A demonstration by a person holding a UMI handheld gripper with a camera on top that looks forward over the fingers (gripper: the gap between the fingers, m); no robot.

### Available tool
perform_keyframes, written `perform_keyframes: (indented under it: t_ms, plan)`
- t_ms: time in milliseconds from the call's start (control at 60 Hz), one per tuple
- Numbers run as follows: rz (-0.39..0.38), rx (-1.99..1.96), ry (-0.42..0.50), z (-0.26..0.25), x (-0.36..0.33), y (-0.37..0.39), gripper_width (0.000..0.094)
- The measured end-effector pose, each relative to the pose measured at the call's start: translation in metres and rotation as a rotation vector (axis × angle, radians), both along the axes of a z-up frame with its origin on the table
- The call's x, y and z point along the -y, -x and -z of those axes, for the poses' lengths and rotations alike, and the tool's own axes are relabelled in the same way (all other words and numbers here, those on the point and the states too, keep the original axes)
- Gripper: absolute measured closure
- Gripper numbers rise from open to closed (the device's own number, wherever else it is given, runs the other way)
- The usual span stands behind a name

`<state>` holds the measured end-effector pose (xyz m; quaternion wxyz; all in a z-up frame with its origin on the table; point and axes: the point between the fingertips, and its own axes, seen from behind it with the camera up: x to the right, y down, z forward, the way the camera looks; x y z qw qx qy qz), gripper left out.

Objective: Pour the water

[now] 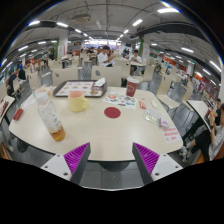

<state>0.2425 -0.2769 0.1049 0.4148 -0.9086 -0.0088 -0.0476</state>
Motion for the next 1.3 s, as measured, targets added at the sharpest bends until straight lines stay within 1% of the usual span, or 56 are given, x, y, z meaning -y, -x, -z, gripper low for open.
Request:
perform_keyframes:
  t_ms: [83,183,317,400,483,550,600,650,700,733,783,833,850,917,1000,1117,1217,1300]
  plan:
    - [-0.02,-0.023,0.004,0.013,0.01,0.048,0.0085]
    - [-0.051,-0.07,-0.016,0.023,0.008,0.11,0.0084]
    - [-0.093,-0.118,-0.078,0.028,-0.02,0.179,0.0084]
    - [-0.097,-0.13,-0.129,0.03,-0.047,0.206,0.0082]
    - [-0.069,-0.127,-0.171,0.033,-0.075,0.218,0.0082]
    - [-0.045,-0.126,-0.207,0.034,-0.095,0.221,0.0098]
    - [-0.036,-0.121,-0.218,0.038,-0.106,0.22,0.0142]
    - [-0.033,-0.118,-0.226,0.042,-0.114,0.22,0.0243]
    - [-0.038,-0.119,-0.238,0.045,-0.122,0.223,0.0397]
    - [-0.039,-0.11,-0.253,0.043,-0.125,0.224,0.0407]
    - [-0.044,-0.111,-0.25,0.042,-0.126,0.225,0.0445]
    - [-0.038,-0.116,-0.24,0.043,-0.126,0.223,0.0463]
    - [-0.036,-0.118,-0.235,0.043,-0.126,0.223,0.0489]
    - [-0.037,-0.11,-0.222,0.038,-0.126,0.22,0.0489]
    - [-0.021,-0.051,-0.231,0.018,-0.131,0.208,0.0486]
    - [0.019,0.044,-0.237,-0.017,-0.145,0.166,0.0488]
    - [0.039,0.244,-0.23,-0.045,-0.167,0.117,0.0486]
    - [0.033,0.472,-0.216,-0.067,-0.191,0.078,0.0487]
